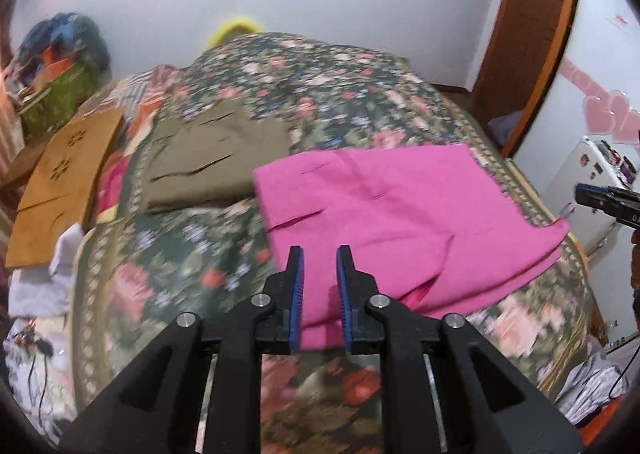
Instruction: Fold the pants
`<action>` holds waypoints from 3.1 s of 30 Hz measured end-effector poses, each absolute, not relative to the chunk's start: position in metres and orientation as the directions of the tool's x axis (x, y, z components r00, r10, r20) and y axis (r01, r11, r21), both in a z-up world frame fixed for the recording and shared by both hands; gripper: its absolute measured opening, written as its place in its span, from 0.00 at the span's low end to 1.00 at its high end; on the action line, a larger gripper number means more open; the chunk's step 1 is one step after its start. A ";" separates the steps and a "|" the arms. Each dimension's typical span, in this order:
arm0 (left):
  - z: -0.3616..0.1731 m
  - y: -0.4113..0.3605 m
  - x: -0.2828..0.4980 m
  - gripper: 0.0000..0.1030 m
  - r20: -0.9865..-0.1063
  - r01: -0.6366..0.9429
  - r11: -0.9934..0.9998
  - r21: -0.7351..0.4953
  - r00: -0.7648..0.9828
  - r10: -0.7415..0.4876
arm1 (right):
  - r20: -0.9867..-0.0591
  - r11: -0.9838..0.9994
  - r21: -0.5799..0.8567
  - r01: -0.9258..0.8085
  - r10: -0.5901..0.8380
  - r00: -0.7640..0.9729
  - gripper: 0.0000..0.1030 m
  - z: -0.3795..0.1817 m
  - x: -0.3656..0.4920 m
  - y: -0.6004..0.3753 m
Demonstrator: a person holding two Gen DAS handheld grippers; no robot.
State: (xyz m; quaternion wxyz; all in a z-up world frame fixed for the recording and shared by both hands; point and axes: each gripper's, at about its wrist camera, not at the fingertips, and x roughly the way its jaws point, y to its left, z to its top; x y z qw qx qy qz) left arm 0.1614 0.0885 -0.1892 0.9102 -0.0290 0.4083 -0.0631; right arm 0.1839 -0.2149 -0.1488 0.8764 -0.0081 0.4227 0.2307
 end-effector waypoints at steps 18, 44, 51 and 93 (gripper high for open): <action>-0.240 0.026 0.163 0.21 -0.815 0.180 0.979 -0.101 0.549 -0.185 | -0.809 0.833 0.256 -0.490 0.462 0.364 0.38 -0.213 0.190 -0.170; -0.188 0.135 0.258 0.60 -0.762 -0.057 0.985 -0.166 0.642 -0.091 | -0.726 0.893 0.171 -0.416 0.399 0.560 0.47 -0.152 0.264 -0.203; -0.232 0.156 0.308 0.60 -0.824 -0.111 0.970 -0.217 0.553 -0.121 | -0.757 0.910 0.182 -0.374 0.372 0.537 0.47 -0.181 0.318 -0.200; -0.274 0.148 0.313 0.03 -0.848 -0.102 0.982 -0.161 0.523 -0.084 | -0.770 0.913 0.156 -0.378 0.352 0.533 0.04 -0.244 0.399 -0.171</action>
